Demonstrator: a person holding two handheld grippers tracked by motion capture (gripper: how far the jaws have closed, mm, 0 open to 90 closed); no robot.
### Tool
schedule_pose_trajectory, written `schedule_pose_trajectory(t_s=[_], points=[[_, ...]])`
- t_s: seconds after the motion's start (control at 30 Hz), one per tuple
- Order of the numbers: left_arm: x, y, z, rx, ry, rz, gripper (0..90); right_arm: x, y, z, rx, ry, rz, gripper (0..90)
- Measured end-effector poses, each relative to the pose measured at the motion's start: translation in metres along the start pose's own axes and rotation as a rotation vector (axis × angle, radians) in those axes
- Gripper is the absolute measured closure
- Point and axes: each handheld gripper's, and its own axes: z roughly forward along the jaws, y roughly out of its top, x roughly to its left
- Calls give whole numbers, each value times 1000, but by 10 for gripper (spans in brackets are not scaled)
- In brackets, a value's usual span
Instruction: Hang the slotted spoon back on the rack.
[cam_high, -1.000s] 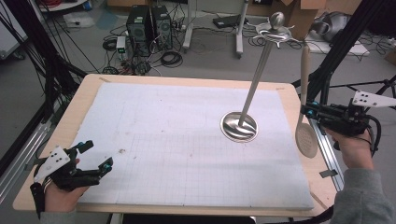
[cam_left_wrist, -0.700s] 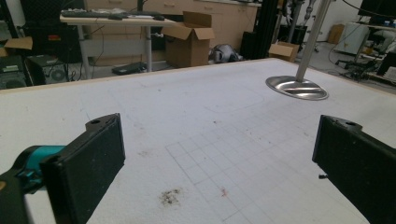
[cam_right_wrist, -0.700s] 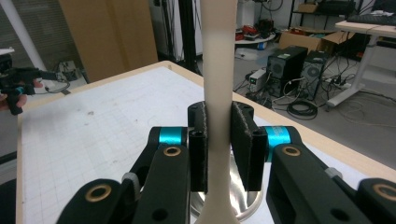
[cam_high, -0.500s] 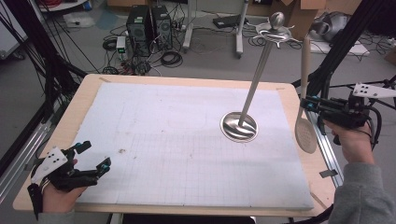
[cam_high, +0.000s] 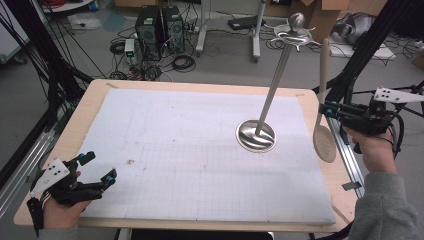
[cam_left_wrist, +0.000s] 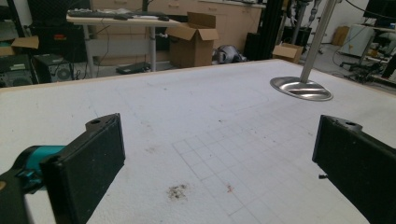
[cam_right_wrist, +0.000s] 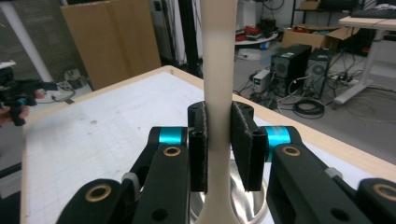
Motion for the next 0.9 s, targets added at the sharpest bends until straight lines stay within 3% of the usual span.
schedule_pose_trajectory(t_s=[0.9], points=[[1, -1, 0, 3, -1, -3, 28, 3, 0, 20, 22, -8, -12, 774]])
